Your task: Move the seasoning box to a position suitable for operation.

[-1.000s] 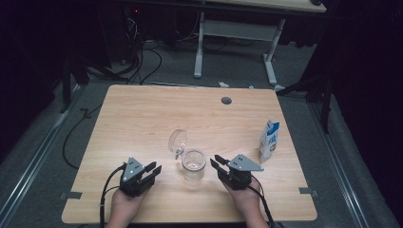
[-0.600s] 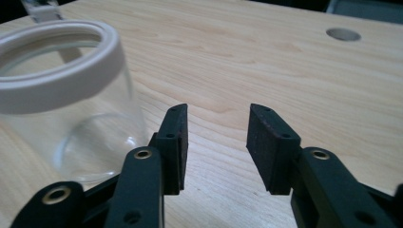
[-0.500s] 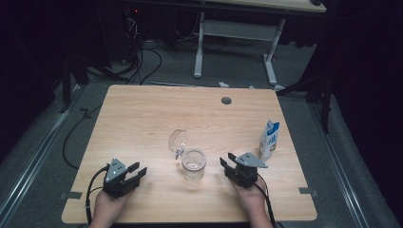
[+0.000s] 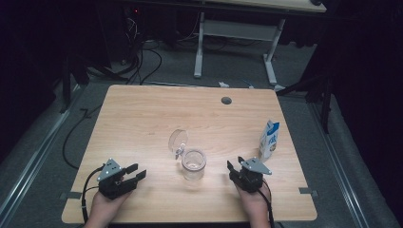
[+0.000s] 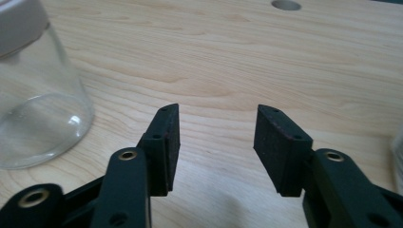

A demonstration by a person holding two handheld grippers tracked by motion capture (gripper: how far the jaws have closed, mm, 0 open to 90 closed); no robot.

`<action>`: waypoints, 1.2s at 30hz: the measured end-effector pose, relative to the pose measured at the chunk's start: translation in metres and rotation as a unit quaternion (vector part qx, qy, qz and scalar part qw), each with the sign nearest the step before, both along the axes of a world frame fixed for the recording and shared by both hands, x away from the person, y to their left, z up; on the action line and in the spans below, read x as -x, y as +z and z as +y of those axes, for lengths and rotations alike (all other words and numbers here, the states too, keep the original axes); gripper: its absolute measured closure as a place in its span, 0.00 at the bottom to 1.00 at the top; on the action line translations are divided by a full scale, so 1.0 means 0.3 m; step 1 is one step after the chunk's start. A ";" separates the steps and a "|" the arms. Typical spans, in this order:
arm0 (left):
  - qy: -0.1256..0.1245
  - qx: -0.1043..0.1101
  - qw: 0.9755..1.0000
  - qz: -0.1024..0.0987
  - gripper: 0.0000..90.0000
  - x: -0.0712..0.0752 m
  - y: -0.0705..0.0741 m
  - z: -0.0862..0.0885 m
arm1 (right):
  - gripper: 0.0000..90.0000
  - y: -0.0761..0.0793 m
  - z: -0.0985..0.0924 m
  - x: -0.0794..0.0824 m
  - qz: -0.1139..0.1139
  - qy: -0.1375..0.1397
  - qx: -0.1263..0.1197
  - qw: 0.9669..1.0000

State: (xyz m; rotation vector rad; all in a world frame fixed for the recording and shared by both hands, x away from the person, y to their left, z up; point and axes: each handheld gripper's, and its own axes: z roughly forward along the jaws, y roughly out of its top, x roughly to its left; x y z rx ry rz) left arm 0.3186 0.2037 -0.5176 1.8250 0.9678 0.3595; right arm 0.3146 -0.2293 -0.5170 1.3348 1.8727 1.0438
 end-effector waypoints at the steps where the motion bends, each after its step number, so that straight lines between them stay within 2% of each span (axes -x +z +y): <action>1: -0.002 -0.007 1.000 -0.006 0.57 0.007 0.003 -0.003 | 0.55 0.002 -0.008 0.007 -0.002 -0.010 0.000 1.000; 2: -0.002 -0.007 1.000 -0.008 0.57 0.013 0.003 -0.005 | 0.55 -0.001 -0.027 0.020 -0.004 -0.026 -0.004 1.000; 4: -0.013 0.005 1.000 -0.004 0.56 0.023 0.007 -0.002 | 0.53 -0.004 -0.037 0.029 -0.002 -0.032 0.000 0.999; 8: -0.010 0.007 1.000 -0.003 0.56 0.028 0.003 -0.007 | 0.51 0.000 -0.072 0.059 -0.001 -0.043 0.001 0.999; 12: -0.009 0.000 1.000 0.000 0.56 0.022 -0.003 -0.021 | 0.46 0.017 -0.130 0.068 -0.008 -0.065 -0.011 0.998; 16: -0.008 -0.008 1.000 -0.003 0.56 0.026 -0.010 -0.030 | 0.44 0.035 -0.170 0.059 -0.015 -0.077 -0.008 0.997; 18: -0.007 -0.009 1.000 0.004 0.56 0.031 -0.019 -0.032 | 0.41 0.046 -0.194 0.047 -0.023 -0.085 -0.005 0.996; 23: -0.010 -0.006 1.000 -0.002 0.56 0.035 -0.020 -0.033 | 0.41 0.062 -0.225 0.022 -0.027 -0.100 0.013 0.995; 26: -0.016 -0.009 1.000 0.001 0.56 0.035 -0.027 -0.033 | 0.40 0.064 -0.249 -0.001 -0.020 -0.111 0.013 0.994; 32: -0.016 -0.004 1.000 -0.004 0.56 0.038 -0.023 -0.025 | 0.39 0.086 -0.266 -0.039 -0.019 -0.116 0.012 0.993; 36: -0.016 -0.007 1.000 -0.001 0.56 0.033 -0.029 -0.022 | 0.34 0.111 -0.275 -0.086 -0.017 -0.129 0.024 0.991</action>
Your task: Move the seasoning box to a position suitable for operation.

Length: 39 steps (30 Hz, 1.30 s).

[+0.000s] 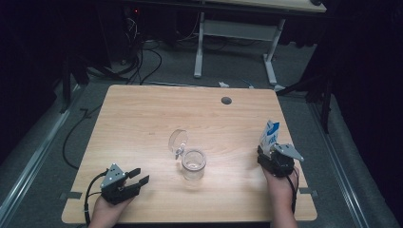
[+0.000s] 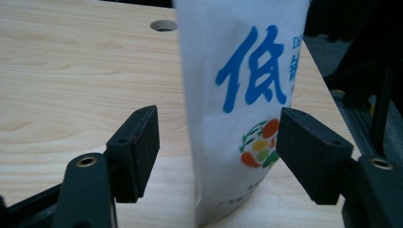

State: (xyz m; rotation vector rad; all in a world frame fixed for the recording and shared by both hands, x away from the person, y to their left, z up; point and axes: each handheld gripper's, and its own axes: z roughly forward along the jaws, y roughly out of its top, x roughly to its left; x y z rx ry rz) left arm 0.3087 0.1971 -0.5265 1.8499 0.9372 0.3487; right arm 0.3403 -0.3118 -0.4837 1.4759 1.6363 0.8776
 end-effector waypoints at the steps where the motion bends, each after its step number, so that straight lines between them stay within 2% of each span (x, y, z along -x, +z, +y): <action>1: 0.000 -0.001 1.000 0.000 0.56 -0.001 -0.001 -0.001 | 0.33 0.000 -0.006 -0.014 0.003 -0.003 0.000 1.000; 5: 0.000 -0.001 1.000 0.000 0.56 -0.001 -0.002 -0.001 | 0.34 0.000 -0.013 -0.046 0.008 -0.015 0.005 1.000; 8: 0.001 -0.001 1.000 0.002 0.56 -0.001 -0.004 -0.002 | 0.39 0.001 -0.006 -0.053 0.011 -0.020 0.021 1.000; 10: 0.001 -0.001 1.000 0.001 0.56 0.000 -0.004 -0.002 | 0.45 0.001 -0.008 -0.051 0.012 -0.022 0.017 1.000; 12: 0.001 -0.002 1.000 0.000 0.56 0.002 -0.003 -0.003 | 0.49 0.002 -0.017 -0.046 0.011 -0.019 0.015 1.000; 14: 0.001 -0.003 1.000 -0.001 0.56 0.004 -0.002 -0.005 | 0.58 0.004 -0.031 -0.036 0.009 -0.010 0.010 1.000; 17: 0.002 -0.005 1.000 -0.002 0.56 0.005 -0.002 -0.005 | 0.63 0.006 -0.040 -0.030 0.008 -0.003 0.009 1.000; 18: 0.004 -0.005 1.000 -0.002 0.56 0.004 -0.003 -0.004 | 0.68 0.007 -0.047 -0.026 0.008 0.004 0.003 1.000; 22: 0.008 -0.004 1.000 -0.002 0.56 0.004 -0.004 -0.004 | 0.74 0.007 -0.058 -0.019 0.006 0.012 -0.008 1.000; 26: 0.010 -0.011 1.000 -0.007 0.56 0.006 -0.004 -0.006 | 0.85 0.012 -0.065 -0.011 0.001 0.014 -0.005 1.000; 29: 0.011 -0.012 1.000 -0.009 0.56 0.005 -0.006 -0.007 | 0.90 0.019 -0.067 -0.005 0.003 0.019 0.008 1.000; 34: 0.011 -0.009 1.000 -0.012 0.56 0.006 0.000 -0.004 | 0.93 0.029 -0.076 -0.002 0.005 0.018 0.015 1.000; 38: 0.012 -0.009 1.000 -0.019 0.56 0.011 0.007 -0.003 | 0.91 0.024 -0.079 0.002 -0.004 0.012 0.004 1.000; 39: 0.012 -0.009 1.000 -0.020 0.56 0.011 0.007 -0.003 | 0.88 0.021 -0.077 0.001 -0.007 0.014 0.000 1.000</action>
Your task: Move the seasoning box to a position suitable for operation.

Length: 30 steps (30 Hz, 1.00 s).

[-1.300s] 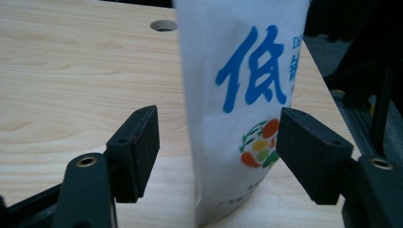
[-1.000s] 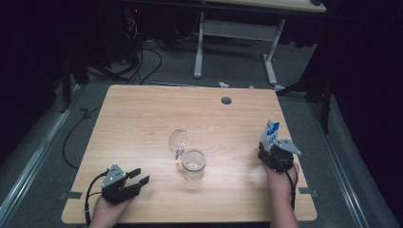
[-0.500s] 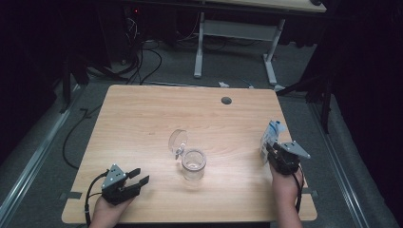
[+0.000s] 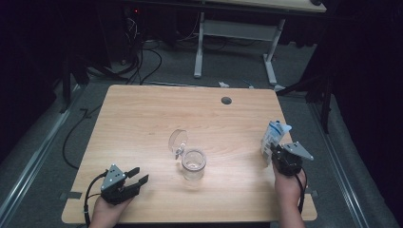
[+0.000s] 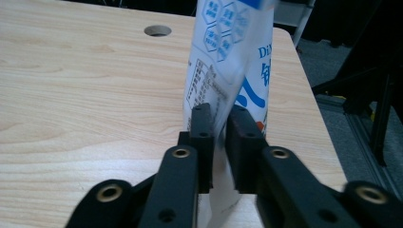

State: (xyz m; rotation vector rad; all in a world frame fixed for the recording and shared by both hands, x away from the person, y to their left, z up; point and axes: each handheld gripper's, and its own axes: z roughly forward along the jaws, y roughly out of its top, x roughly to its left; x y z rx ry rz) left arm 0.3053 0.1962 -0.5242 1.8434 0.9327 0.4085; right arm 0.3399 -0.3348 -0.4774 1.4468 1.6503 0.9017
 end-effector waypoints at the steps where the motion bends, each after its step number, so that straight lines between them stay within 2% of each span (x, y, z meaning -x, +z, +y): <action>1: 0.000 0.000 1.000 0.000 0.56 0.000 -0.001 0.000 | 0.85 -0.001 0.003 -0.001 -0.001 -0.002 0.000 1.000; 3: 0.000 0.000 1.000 0.000 0.56 0.000 -0.002 -0.001 | 0.82 -0.004 0.008 -0.006 0.002 -0.002 -0.003 1.000; 4: -0.001 -0.003 1.000 0.000 0.56 0.001 -0.002 -0.001 | 0.74 -0.007 0.018 -0.016 0.001 -0.006 -0.001 1.000; 6: -0.001 -0.001 1.000 0.000 0.56 0.001 -0.002 0.000 | 0.70 -0.007 0.025 -0.024 0.004 -0.014 0.000 1.000; 12: -0.001 0.000 1.000 -0.002 0.55 0.002 0.000 0.001 | 0.67 -0.001 0.032 -0.043 0.000 -0.030 0.000 1.000; 15: -0.006 0.003 1.000 0.002 0.54 0.001 0.001 0.002 | 0.69 -0.004 0.036 -0.045 -0.003 -0.038 0.003 0.999; 19: -0.012 0.005 1.000 0.002 0.52 0.002 0.001 0.000 | 0.71 -0.005 0.037 -0.046 -0.004 -0.036 0.004 0.999; 22: -0.018 0.005 1.000 0.001 0.51 0.004 0.001 -0.004 | 0.83 -0.002 0.028 -0.043 -0.004 -0.030 -0.008 0.999; 30: -0.028 0.006 1.000 -0.004 0.51 0.011 0.001 -0.008 | 0.90 0.001 0.026 -0.040 -0.003 -0.020 -0.003 1.000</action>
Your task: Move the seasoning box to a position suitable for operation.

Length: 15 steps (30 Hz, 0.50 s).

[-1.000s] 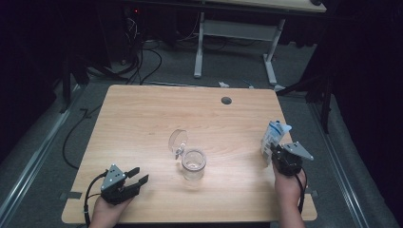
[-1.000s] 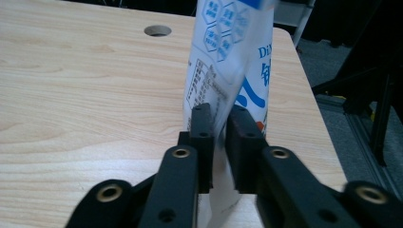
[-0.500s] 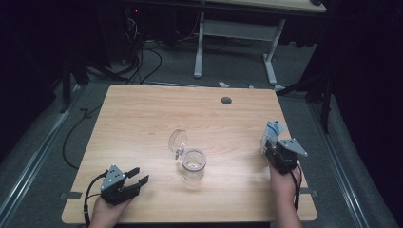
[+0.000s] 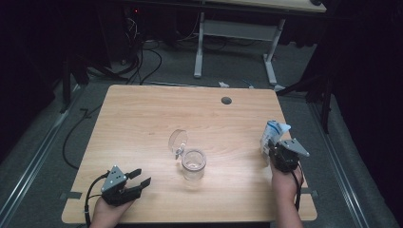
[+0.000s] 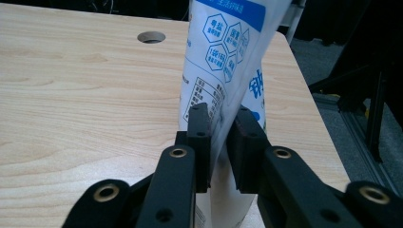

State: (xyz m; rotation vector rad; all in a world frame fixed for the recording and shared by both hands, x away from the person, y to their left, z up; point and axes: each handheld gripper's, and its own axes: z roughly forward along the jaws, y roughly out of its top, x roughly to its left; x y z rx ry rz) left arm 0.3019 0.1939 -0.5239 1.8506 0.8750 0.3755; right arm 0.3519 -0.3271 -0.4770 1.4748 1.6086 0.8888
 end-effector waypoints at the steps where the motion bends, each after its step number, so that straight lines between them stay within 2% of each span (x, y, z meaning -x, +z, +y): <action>1: -0.001 0.000 1.000 -0.001 0.51 0.000 0.000 0.000 | 0.90 0.000 0.000 0.000 -0.001 0.000 0.002 1.000; 9: -0.009 0.004 1.000 -0.007 0.49 0.000 -0.002 -0.004 | 0.94 0.010 -0.011 0.000 0.008 0.012 -0.010 1.000; 15: -0.017 0.012 1.000 -0.017 0.48 0.007 0.000 -0.008 | 0.96 0.034 -0.015 0.006 0.017 0.039 -0.017 0.999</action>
